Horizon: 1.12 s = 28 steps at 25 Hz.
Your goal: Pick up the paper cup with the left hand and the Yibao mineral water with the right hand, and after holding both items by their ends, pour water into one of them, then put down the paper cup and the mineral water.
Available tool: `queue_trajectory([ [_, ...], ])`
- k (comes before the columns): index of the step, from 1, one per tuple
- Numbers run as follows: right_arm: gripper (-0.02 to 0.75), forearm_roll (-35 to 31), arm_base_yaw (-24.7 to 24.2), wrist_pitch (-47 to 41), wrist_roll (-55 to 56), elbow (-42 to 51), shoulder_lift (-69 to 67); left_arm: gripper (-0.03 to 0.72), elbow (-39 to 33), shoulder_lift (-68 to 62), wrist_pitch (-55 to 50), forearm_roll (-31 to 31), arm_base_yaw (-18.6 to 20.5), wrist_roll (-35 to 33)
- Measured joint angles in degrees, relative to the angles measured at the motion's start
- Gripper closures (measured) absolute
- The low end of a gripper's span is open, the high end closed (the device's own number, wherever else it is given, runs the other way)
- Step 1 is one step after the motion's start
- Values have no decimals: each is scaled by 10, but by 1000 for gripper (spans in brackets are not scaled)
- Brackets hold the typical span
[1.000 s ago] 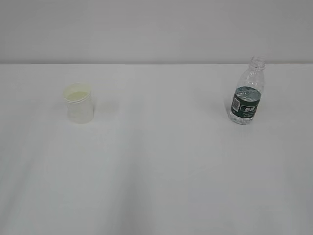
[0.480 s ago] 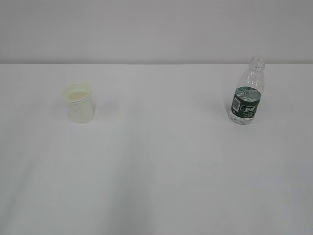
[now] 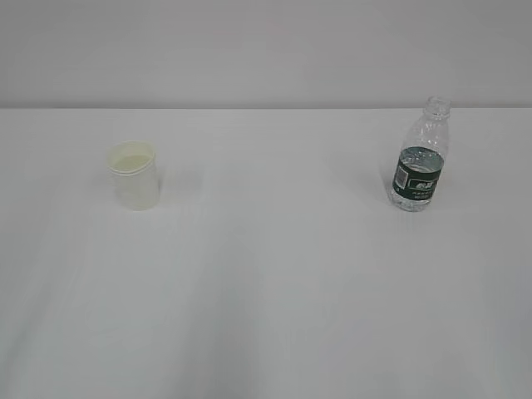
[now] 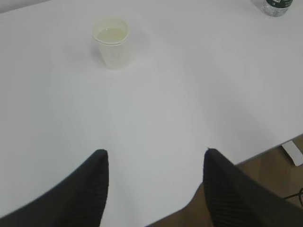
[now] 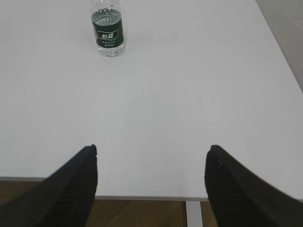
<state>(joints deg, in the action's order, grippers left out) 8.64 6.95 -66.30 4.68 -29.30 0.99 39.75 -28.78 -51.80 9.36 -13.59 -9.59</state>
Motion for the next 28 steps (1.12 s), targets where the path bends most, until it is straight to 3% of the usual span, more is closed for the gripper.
queue_trajectory([
  [13,200,0,0,0,0,0,0,239,0,163,-31,-44,0,61],
  [28,200,0,0,0,0,0,0,239,-2,177,-108,-46,0,81],
])
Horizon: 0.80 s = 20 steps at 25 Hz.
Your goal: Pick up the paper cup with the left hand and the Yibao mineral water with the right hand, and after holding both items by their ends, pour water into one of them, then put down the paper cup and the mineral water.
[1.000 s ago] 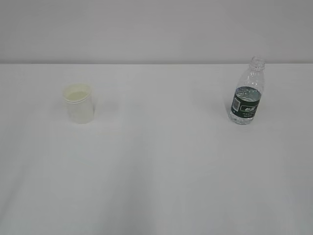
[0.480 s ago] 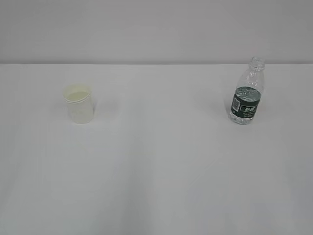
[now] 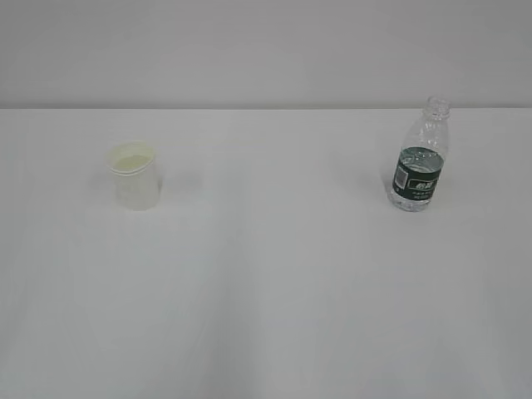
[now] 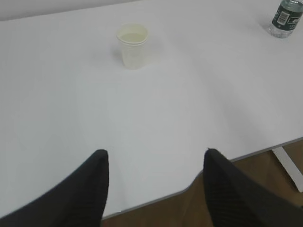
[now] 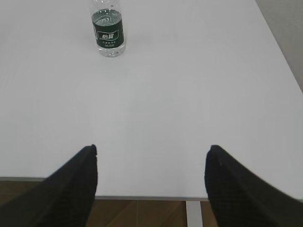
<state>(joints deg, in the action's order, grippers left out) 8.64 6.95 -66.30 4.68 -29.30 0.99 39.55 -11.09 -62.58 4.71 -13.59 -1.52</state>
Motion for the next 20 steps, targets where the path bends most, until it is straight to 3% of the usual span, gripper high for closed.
queue_trajectory([
  [8,202,0,0,0,0,0,0,239,-60,0,6,3,0,3],
  [20,202,0,0,0,0,0,0,239,-93,1,4,-3,0,7],
])
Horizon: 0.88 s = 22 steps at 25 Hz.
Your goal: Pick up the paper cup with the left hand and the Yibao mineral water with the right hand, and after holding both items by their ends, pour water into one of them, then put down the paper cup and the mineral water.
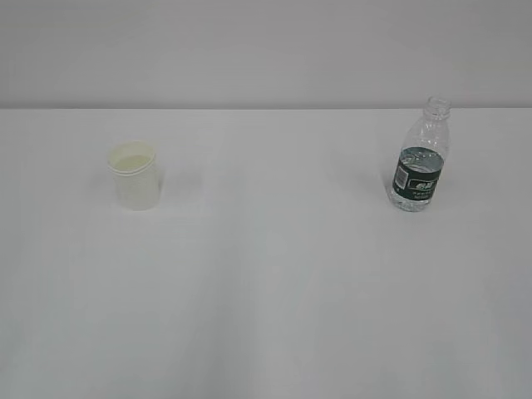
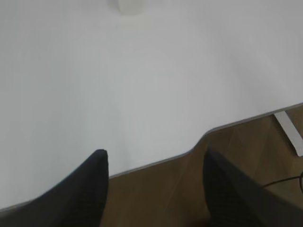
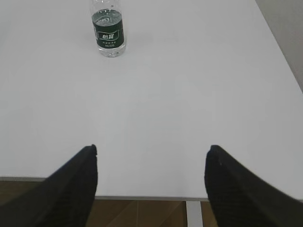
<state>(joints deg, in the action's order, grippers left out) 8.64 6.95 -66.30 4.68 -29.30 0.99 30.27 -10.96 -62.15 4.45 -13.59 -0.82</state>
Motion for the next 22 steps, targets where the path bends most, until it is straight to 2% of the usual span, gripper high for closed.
queue_trajectory([
  [15,202,0,0,0,0,0,0,242,-4,12,-3,-2,0,1],
  [22,202,0,0,0,0,0,0,312,-4,25,-3,-4,0,1],
])
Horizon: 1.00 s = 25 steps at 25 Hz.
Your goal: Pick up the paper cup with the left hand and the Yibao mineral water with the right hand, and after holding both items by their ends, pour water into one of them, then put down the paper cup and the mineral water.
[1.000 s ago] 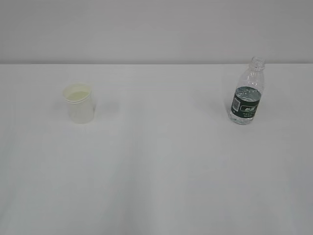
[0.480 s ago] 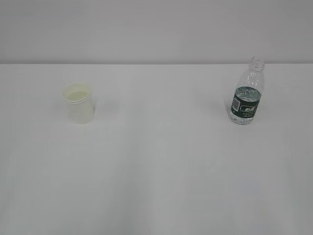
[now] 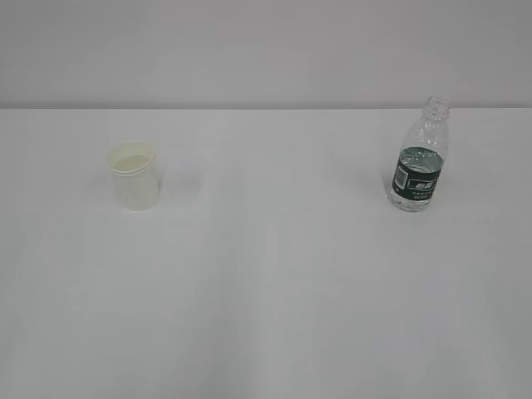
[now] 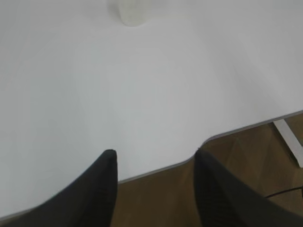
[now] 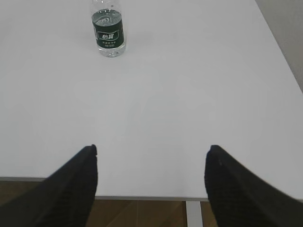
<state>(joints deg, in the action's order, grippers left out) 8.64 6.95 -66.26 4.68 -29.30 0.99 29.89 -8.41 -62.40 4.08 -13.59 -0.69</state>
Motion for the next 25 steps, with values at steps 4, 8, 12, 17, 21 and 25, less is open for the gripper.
queue_trajectory([
  [4,202,0,0,0,0,0,0,333,0,49,0,0,0,0],
  [8,202,-1,0,0,0,0,0,337,0,80,-3,0,0,0],
  [12,202,-2,0,1,0,1,0,337,0,80,-4,0,0,0],
  [17,202,-3,0,1,0,1,0,338,0,80,-4,0,0,0],
  [21,202,-4,0,1,0,1,0,338,0,80,-4,0,0,0],
  [25,202,-4,0,1,0,1,0,337,0,80,-4,0,0,0],
])
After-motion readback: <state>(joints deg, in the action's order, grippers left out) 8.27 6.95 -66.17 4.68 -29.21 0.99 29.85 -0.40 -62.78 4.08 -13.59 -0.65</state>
